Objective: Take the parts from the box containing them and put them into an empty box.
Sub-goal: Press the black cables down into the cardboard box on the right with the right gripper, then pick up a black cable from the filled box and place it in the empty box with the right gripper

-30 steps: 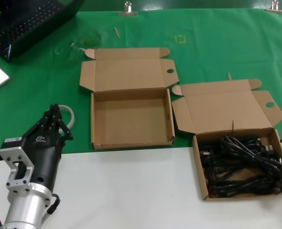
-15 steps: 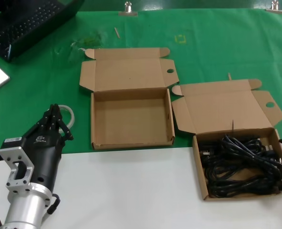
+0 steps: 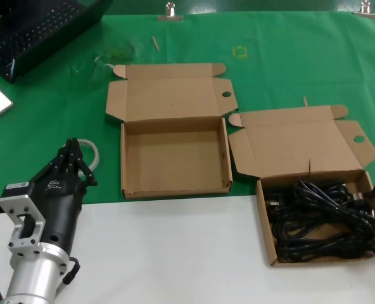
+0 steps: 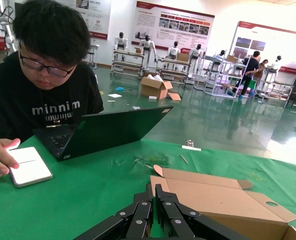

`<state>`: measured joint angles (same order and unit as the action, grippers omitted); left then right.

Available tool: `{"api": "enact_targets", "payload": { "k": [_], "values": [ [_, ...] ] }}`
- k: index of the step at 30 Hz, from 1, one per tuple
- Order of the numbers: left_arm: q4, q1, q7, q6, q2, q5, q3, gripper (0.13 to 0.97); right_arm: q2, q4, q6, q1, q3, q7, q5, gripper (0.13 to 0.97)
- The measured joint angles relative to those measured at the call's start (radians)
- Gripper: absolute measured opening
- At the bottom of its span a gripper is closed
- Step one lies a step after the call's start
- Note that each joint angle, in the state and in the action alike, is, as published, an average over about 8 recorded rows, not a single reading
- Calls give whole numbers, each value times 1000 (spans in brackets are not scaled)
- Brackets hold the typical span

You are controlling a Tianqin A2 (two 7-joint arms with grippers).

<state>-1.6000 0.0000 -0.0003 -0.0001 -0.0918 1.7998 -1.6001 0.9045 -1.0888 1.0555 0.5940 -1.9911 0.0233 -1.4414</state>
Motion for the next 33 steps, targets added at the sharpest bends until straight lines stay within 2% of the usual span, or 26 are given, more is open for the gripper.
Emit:
{"api": "enact_targets", "payload": {
  "k": [3, 11, 12, 20, 24, 33],
  "values": [
    [0, 0, 0, 0, 0, 0, 0, 156, -2, 1, 0, 0, 2, 3, 1, 782],
    [0, 0, 0, 0, 0, 0, 0, 156, -3, -6, 3, -4, 4, 9, 1, 594],
    [0, 0, 0, 0, 0, 0, 0, 156, -4, -7, 3, -5, 5, 9, 1, 594],
    [0, 0, 0, 0, 0, 0, 0, 156, -7, -10, 3, -5, 7, 10, 3, 383],
    [0, 0, 0, 0, 0, 0, 0, 156, -11, -6, 2, -1, 8, 14, 4, 383],
    [0, 0, 0, 0, 0, 0, 0, 156, -18, 1, 2, 9, 9, 19, 3, 239]
  ]
}}
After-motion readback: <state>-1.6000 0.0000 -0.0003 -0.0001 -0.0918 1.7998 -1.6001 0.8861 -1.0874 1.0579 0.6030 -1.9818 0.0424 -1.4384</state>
